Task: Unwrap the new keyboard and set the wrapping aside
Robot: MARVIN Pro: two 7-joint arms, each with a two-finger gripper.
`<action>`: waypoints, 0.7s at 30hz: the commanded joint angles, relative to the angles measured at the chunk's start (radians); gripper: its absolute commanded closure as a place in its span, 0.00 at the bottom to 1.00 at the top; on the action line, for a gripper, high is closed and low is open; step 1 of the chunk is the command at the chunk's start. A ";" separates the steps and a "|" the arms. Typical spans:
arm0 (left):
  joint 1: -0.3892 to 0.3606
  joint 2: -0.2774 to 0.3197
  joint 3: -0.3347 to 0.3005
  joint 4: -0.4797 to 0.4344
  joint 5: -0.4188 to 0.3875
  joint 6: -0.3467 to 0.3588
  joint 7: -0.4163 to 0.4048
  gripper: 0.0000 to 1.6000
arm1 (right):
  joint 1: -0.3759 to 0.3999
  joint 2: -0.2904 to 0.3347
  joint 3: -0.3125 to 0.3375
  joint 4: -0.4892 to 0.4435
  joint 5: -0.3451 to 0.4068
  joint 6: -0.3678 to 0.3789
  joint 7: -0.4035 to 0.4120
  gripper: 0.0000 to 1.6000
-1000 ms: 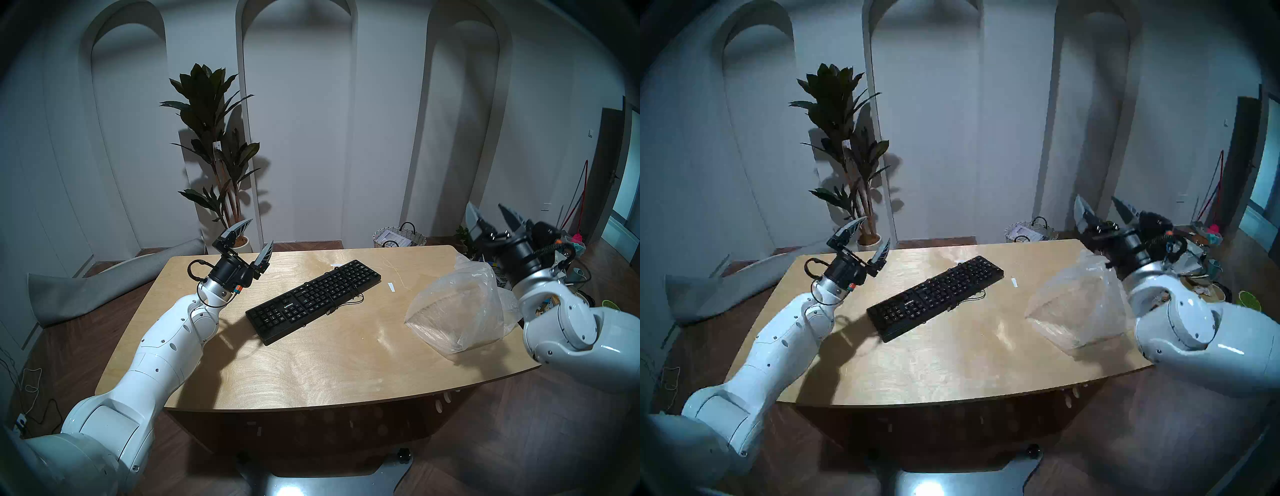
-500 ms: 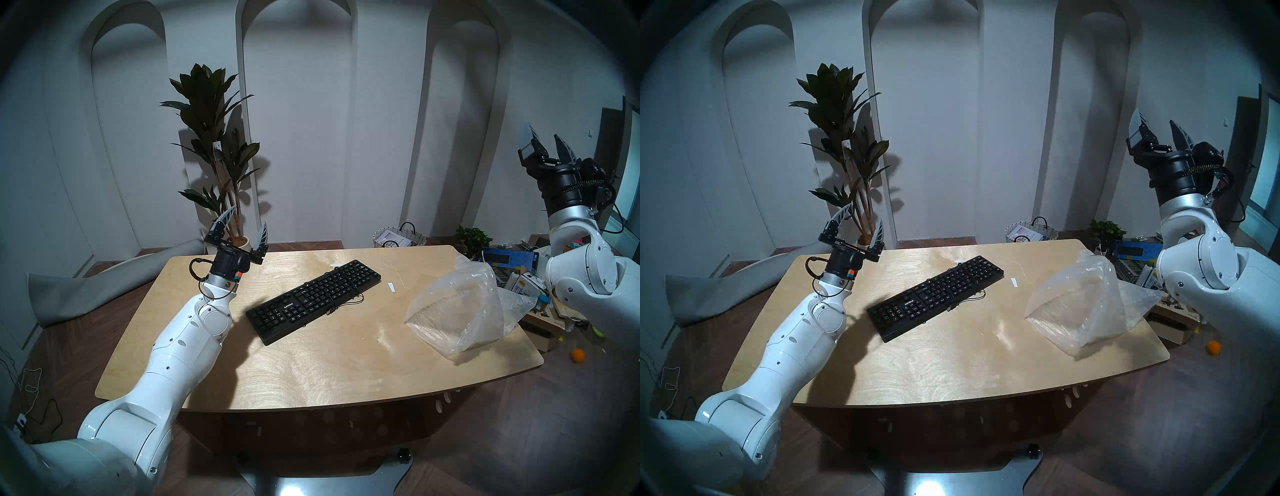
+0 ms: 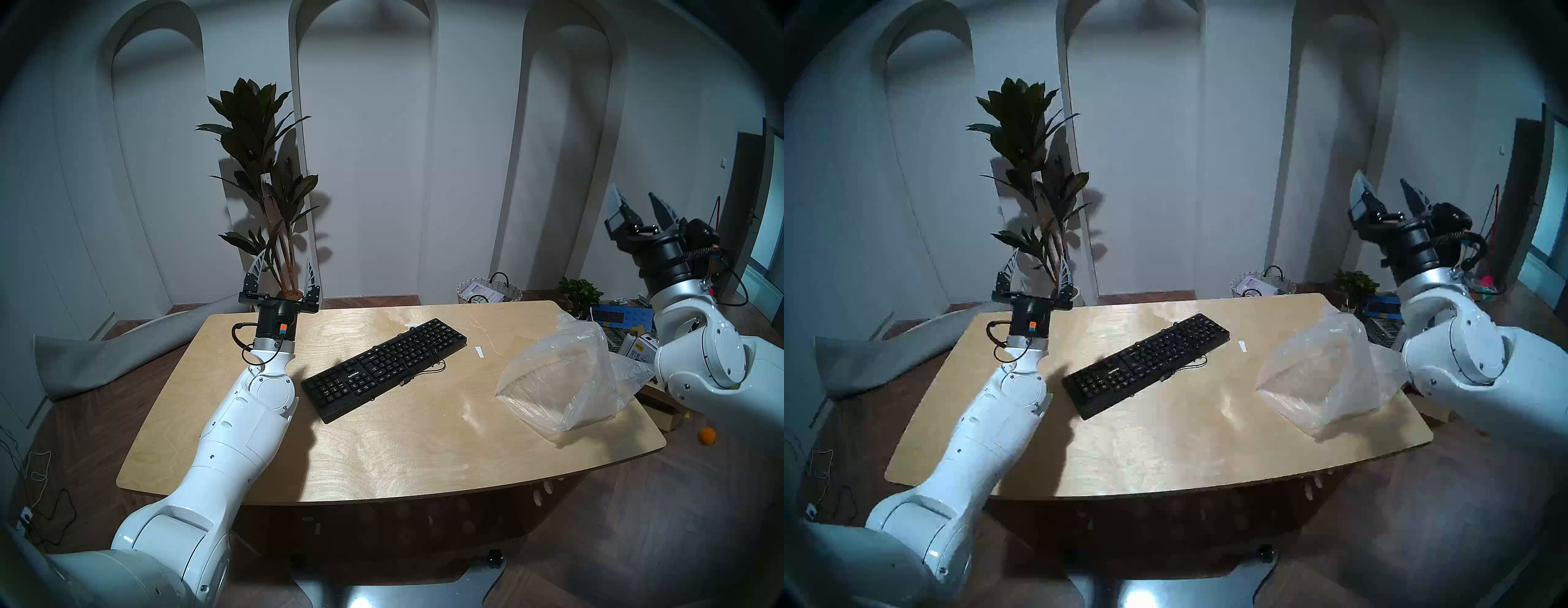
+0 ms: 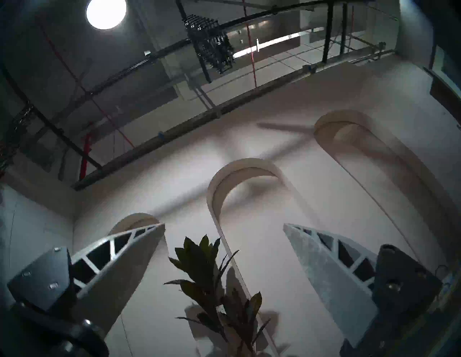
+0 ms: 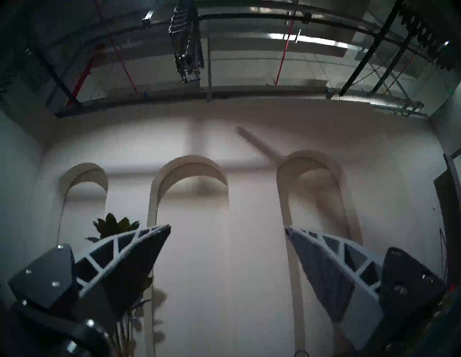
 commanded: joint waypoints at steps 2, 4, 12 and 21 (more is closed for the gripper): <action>0.039 -0.021 -0.023 -0.072 -0.091 0.003 -0.015 0.00 | -0.008 0.005 -0.007 -0.053 -0.029 0.002 0.015 0.00; 0.051 -0.022 -0.032 -0.097 -0.124 0.004 -0.023 0.00 | -0.006 0.005 -0.006 -0.064 -0.037 0.001 0.016 0.00; 0.082 -0.043 -0.030 -0.172 -0.193 0.002 -0.046 0.00 | -0.035 0.006 -0.034 -0.091 -0.053 0.011 0.028 0.00; 0.169 -0.058 0.005 -0.239 -0.242 0.028 -0.086 0.00 | -0.069 0.007 -0.080 -0.107 -0.072 0.015 0.039 0.00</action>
